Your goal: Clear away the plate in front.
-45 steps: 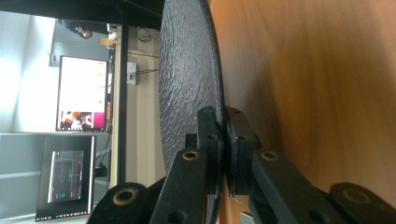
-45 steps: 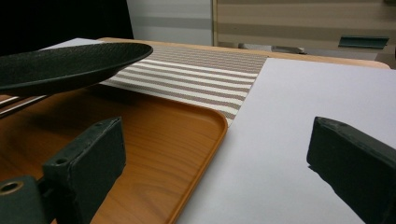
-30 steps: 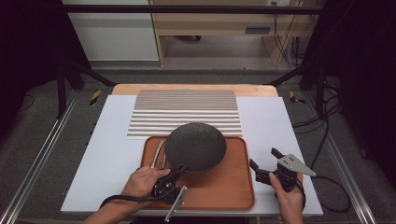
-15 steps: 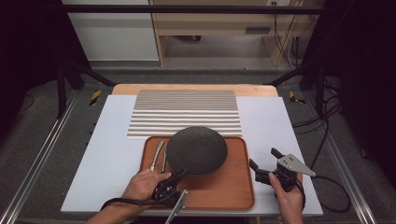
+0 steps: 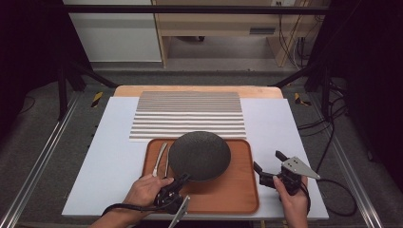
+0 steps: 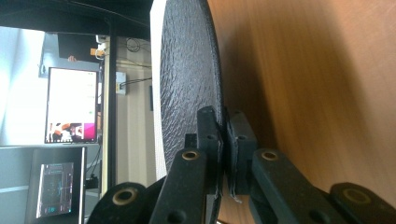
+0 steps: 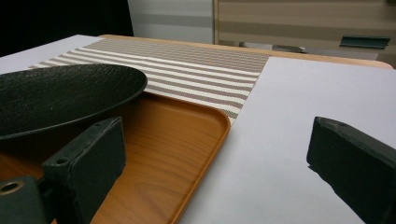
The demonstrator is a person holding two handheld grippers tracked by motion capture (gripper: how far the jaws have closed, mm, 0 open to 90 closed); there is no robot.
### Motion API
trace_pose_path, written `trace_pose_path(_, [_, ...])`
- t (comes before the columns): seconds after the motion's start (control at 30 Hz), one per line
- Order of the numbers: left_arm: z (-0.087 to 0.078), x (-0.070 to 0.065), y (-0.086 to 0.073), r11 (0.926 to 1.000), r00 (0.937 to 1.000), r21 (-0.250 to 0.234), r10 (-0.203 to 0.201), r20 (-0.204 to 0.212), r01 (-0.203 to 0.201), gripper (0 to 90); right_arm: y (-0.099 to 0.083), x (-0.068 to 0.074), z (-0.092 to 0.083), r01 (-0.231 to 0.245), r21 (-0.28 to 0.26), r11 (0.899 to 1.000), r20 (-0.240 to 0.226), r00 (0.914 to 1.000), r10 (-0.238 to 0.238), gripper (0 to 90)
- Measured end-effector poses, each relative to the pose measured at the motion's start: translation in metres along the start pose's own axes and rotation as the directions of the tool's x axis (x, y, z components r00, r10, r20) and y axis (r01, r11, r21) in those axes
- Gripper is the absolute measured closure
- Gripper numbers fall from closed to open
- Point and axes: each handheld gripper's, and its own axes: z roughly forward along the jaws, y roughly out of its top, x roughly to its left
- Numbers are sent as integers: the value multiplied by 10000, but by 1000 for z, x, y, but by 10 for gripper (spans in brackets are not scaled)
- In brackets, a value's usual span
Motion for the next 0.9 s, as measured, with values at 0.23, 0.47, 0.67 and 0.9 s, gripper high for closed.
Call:
trace_pose_path(0.23, [-2, -4, 2, 10000, 10000, -59, 29, 73, -29, 862, 0, 0, 1, 17, 26, 10000, -25, 10000, -17, 47])
trace_pose_path(0.47, [-5, -8, 5, 9999, 9998, -138, 99, 146, -97, 861, 0, 0, 1, 14, 22, 10000, -19, 10000, -13, 47])
trace_pose_path(0.67, [-7, -11, 6, 9998, 9996, -105, 182, 208, -180, 860, 0, 1, 1, 27, 36, 10000, -23, 10000, -27, 47])
trace_pose_path(0.9, [-8, -13, 5, 9998, 9994, -79, 205, 294, -203, 859, 0, 1, 1, -14, 61, 10000, -26, 10000, 15, 47])
